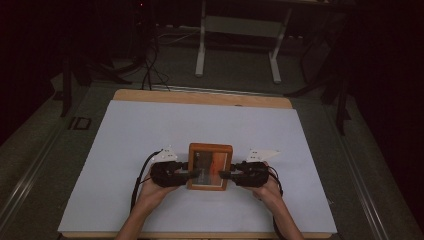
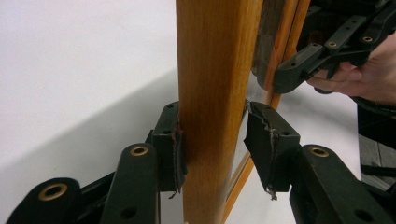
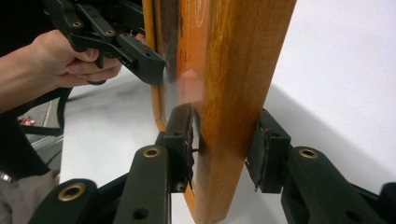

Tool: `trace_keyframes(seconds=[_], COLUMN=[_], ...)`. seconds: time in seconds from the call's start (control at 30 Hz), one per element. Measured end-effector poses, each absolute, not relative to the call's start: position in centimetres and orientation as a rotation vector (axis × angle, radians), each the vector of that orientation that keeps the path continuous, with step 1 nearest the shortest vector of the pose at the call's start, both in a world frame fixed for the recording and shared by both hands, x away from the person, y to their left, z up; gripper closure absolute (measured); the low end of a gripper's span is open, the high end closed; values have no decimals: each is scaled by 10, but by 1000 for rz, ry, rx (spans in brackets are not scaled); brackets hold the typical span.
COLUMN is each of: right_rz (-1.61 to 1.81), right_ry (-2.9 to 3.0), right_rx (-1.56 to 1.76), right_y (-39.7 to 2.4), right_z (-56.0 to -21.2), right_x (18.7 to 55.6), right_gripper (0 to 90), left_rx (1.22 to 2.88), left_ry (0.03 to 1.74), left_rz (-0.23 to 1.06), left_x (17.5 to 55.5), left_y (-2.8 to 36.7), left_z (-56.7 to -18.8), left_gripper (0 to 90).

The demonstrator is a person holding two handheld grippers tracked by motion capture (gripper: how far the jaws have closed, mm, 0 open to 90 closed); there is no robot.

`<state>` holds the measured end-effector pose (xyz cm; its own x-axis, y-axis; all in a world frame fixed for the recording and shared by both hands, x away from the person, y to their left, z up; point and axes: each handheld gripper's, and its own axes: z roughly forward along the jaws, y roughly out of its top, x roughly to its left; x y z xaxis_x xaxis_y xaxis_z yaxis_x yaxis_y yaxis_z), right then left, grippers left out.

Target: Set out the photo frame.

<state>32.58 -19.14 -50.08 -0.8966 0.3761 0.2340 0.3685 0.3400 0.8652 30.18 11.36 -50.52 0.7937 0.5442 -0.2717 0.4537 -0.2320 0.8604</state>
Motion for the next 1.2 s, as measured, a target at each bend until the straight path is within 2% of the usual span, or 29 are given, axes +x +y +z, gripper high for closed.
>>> trace_keyframes(seconds=[1.2], right_rz=[1644], right_ry=[2470], right_rx=[906], right_y=[-180], right_z=[-510], right_x=[350], right_gripper=[595], left_rx=[1838], left_ry=[874], left_rz=[151], left_x=[326], left_y=[110], left_z=[-516], left_gripper=[540])
